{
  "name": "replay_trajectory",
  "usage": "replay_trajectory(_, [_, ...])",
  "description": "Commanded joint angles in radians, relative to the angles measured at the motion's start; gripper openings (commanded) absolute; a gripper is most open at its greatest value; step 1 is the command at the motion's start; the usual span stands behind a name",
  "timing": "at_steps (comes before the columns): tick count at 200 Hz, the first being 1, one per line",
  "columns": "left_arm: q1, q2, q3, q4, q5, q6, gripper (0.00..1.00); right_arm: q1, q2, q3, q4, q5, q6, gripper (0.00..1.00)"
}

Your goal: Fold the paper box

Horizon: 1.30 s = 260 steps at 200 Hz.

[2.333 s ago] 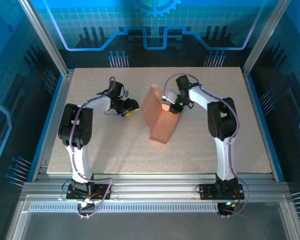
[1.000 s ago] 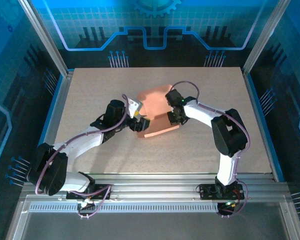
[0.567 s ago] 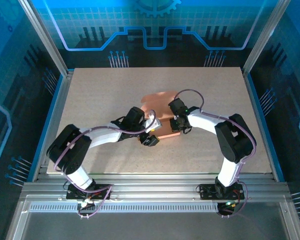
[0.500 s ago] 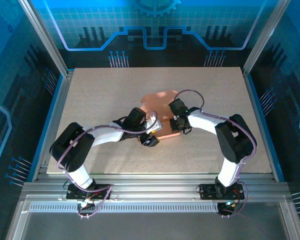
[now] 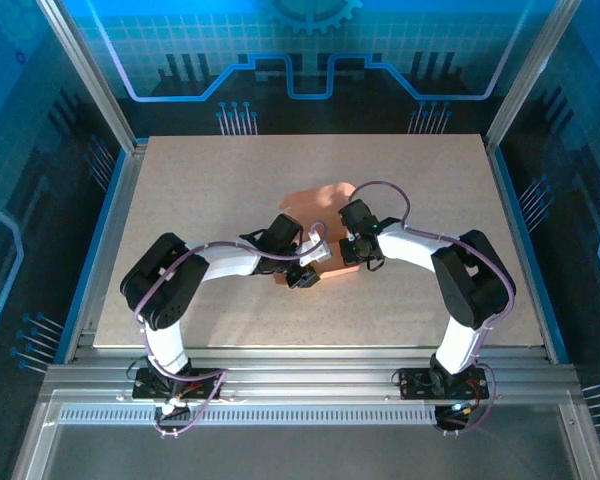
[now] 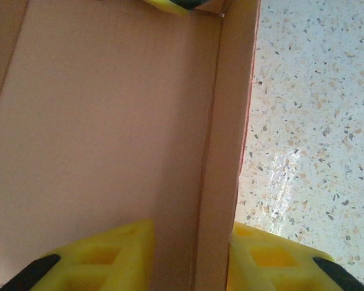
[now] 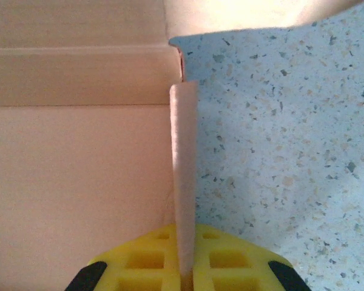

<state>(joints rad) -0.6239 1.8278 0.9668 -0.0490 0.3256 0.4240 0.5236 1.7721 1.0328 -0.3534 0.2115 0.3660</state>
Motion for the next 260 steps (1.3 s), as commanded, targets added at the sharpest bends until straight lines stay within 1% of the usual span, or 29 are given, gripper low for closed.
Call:
replay_trajectory(1, [-0.004,0.028,0.027,-0.027,-0.025,-0.02,0.29,0.016,-0.027,-0.018,-0.01,-0.027,-0.013,0.01])
replay_trajectory(20, [-0.005,0.041,0.032,-0.028,-0.037,-0.033,0.22,0.02,-0.028,-0.015,-0.015,-0.023,-0.013,0.01])
replay_trajectory(45, [-0.003,0.052,0.042,-0.035,-0.05,-0.045,0.19,0.024,-0.026,-0.01,-0.022,-0.016,-0.015,0.01])
replay_trajectory(70, [-0.002,0.069,0.057,-0.052,-0.05,-0.051,0.11,0.025,-0.019,0.0,-0.031,-0.015,-0.012,0.01])
replay_trajectory(91, [-0.002,0.086,0.068,-0.066,-0.048,-0.056,0.03,0.032,-0.01,0.008,-0.032,-0.01,-0.009,0.04])
replay_trajectory(109, [-0.002,0.098,0.077,-0.079,-0.047,-0.061,0.0,0.039,-0.011,0.011,-0.029,-0.001,-0.006,0.05])
replay_trajectory(144, [-0.004,0.128,0.109,-0.127,-0.019,-0.059,0.0,0.041,-0.004,0.025,-0.029,0.002,-0.001,0.11])
replay_trajectory(162, [-0.002,0.153,0.14,-0.172,-0.004,-0.067,0.0,0.04,-0.008,0.029,-0.028,0.01,0.006,0.19])
replay_trajectory(175, [-0.004,0.174,0.155,-0.193,0.003,-0.073,0.0,0.04,-0.017,0.027,-0.021,0.018,0.008,0.23])
replay_trajectory(212, [-0.002,0.206,0.175,-0.216,0.012,-0.068,0.0,0.039,-0.034,0.03,-0.017,0.036,0.008,0.28])
replay_trajectory(232, [-0.002,0.209,0.176,-0.221,0.015,-0.067,0.0,0.036,-0.037,0.041,-0.015,0.035,0.013,0.35])
replay_trajectory(260, [-0.002,0.214,0.177,-0.22,0.015,-0.065,0.0,0.022,-0.026,0.066,-0.019,0.018,0.012,0.38])
